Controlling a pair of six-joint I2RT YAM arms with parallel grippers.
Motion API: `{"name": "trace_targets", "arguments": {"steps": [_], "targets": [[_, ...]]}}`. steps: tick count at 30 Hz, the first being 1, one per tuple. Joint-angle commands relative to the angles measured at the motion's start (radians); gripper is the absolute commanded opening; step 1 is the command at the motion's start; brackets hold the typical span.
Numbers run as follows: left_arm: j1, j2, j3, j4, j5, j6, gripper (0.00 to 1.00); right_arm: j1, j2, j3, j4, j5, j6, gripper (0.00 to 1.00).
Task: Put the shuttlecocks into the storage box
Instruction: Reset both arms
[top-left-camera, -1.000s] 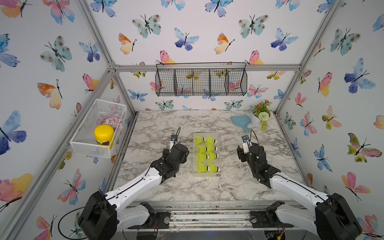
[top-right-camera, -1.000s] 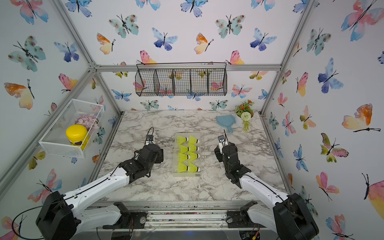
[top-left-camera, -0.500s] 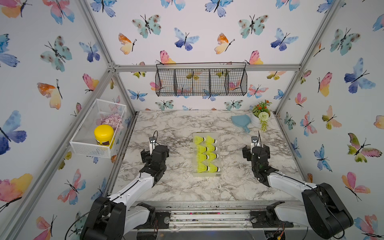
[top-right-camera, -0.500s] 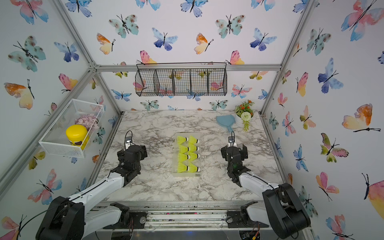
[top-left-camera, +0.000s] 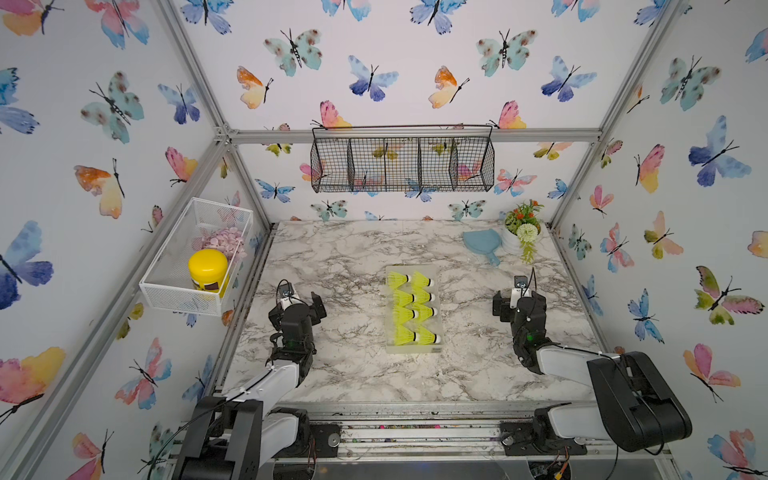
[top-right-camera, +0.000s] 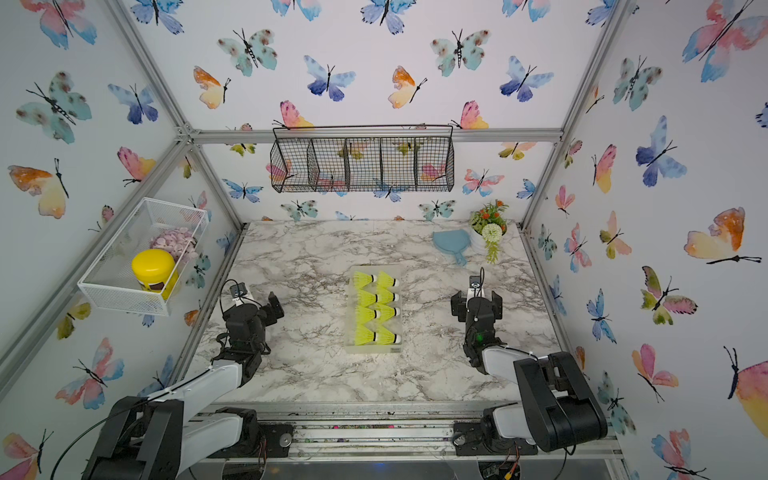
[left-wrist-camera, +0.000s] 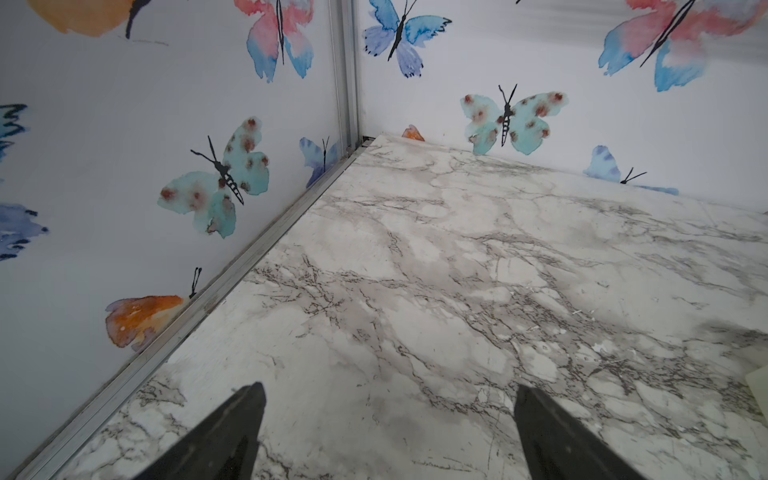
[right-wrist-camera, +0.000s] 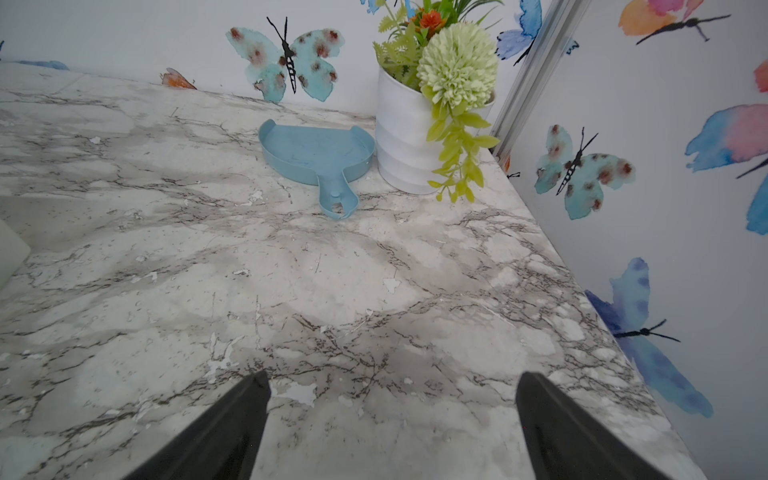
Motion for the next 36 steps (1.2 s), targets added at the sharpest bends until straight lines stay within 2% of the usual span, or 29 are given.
{"name": "trace_targets", "arguments": {"steps": [1, 8, 13, 18, 22, 24, 36], "targets": [[0.017, 0.026, -0.004, 0.126, 0.070, 0.048, 0.98, -0.034, 0.016, -0.022, 0.126, -0.075, 0.009, 0.99], [0.026, 0.090, -0.079, 0.341, 0.144, 0.123, 0.98, -0.098, 0.059, -0.016, 0.179, -0.183, 0.041, 0.99], [0.039, 0.126, -0.064, 0.339, 0.206, 0.131, 0.98, -0.118, 0.134, -0.072, 0.358, -0.229, 0.058, 0.99], [0.057, 0.185, -0.058, 0.370, 0.290, 0.147, 0.99, -0.125, 0.207, -0.072, 0.426, -0.249, 0.056, 0.99], [0.067, 0.257, -0.036, 0.399, 0.345, 0.156, 0.98, -0.126, 0.197, -0.054, 0.370, -0.258, 0.057, 0.99], [0.085, 0.250, -0.039, 0.381, 0.378, 0.150, 0.98, -0.129, 0.200, -0.054, 0.375, -0.262, 0.057, 0.99], [0.087, 0.252, -0.040, 0.381, 0.377, 0.150, 0.98, -0.129, 0.198, -0.055, 0.375, -0.261, 0.056, 0.98]]}}
